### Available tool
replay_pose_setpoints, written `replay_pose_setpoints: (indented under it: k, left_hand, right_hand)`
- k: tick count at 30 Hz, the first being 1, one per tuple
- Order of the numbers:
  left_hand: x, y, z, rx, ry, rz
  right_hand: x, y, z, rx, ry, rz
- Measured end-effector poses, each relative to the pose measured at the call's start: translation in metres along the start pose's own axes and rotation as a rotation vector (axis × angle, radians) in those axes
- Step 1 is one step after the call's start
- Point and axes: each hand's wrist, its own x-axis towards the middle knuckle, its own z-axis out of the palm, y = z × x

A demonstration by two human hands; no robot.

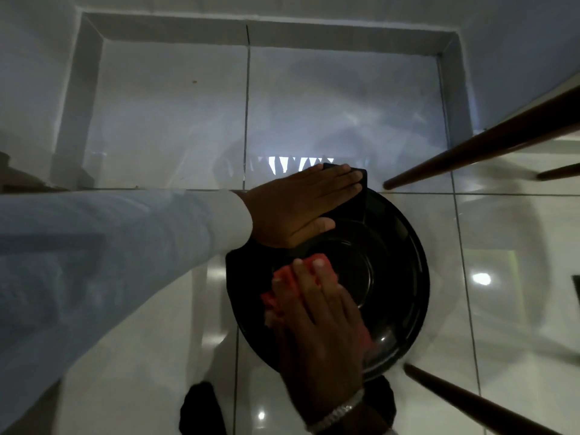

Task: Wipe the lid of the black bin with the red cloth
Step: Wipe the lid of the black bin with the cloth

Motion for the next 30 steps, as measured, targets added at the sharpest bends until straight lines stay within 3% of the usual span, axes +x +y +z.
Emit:
replay_pose_setpoints:
  k: [3,8,10,18,30]
  left_hand:
    - [0.001,-0.002,0.003,0.016,-0.001,0.032]
    - [0.001,-0.001,0.000,0.035,-0.024,0.055]
    - [0.002,0.000,-0.002,0.046,-0.023,0.060]
    - [-0.001,0.002,-0.006,0.097,-0.047,0.040]
    - [-0.002,0.022,0.004,0.002,0.067,-0.055]
  right_hand:
    - [0.004,-0.021,0.004,0.003,-0.038,-0.071]
    - [-0.014,-0.008,0.007,-0.203,-0.168,-0.457]
    - [-0.024,0.008,0.004,-0.246,-0.167,-0.510]
    - [-0.048,0.055,-0.006,-0.125,-0.036,-0.040]
    - [-0.015,0.040,-0.011,0.043,0.046,0.421]
